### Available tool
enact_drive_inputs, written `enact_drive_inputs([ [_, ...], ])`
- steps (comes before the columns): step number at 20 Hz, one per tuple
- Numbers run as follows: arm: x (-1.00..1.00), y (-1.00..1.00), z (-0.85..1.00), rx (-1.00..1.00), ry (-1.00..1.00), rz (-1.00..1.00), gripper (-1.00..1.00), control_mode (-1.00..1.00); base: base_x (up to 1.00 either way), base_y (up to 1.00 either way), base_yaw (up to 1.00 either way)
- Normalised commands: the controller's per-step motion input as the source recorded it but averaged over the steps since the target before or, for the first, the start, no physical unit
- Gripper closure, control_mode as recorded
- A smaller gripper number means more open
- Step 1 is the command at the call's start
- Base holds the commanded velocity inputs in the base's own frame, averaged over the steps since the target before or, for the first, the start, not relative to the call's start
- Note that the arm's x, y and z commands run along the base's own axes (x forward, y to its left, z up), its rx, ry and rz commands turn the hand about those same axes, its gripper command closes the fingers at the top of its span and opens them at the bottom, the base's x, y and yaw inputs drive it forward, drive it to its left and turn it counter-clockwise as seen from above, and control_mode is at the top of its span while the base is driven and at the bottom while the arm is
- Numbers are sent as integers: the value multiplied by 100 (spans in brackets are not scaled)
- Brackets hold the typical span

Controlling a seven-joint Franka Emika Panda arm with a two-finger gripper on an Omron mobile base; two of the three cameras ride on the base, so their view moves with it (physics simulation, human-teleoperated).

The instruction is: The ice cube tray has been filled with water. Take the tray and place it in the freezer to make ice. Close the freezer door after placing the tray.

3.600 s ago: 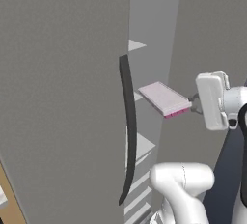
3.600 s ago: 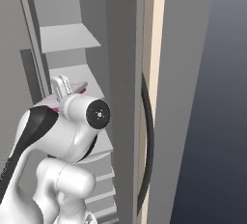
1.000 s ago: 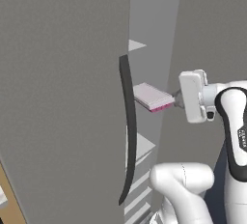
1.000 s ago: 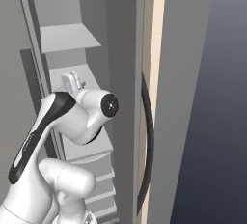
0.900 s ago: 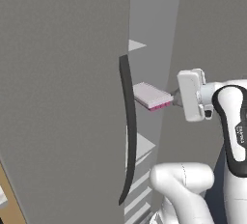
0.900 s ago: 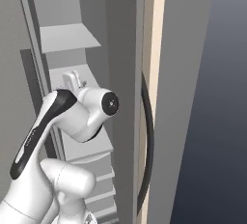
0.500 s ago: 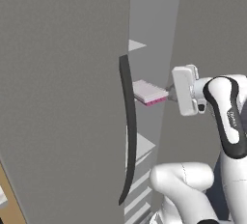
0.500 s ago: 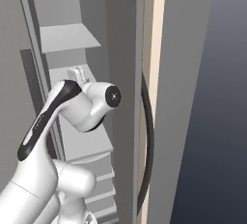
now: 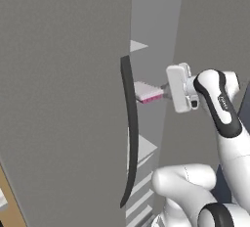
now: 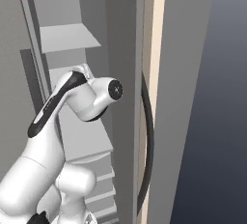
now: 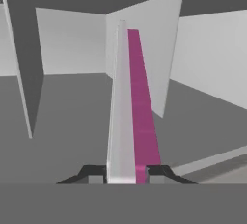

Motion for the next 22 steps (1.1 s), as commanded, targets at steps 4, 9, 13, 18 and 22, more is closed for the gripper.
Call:
enact_drive_inputs([
  [4, 41, 11, -19, 0, 1, 0, 100, -100, 0, 0, 0],
  [9, 36, 15, -26, 0, 1, 0, 100, -100, 0, 0, 0],
  [13, 31, 18, -34, 0, 0, 0, 100, -100, 0, 0, 0],
  [18, 28, 18, -29, -2, 0, 0, 100, -100, 0, 0, 0],
  [22, 26, 17, -24, -2, 0, 0, 100, -100, 0, 0, 0],
])
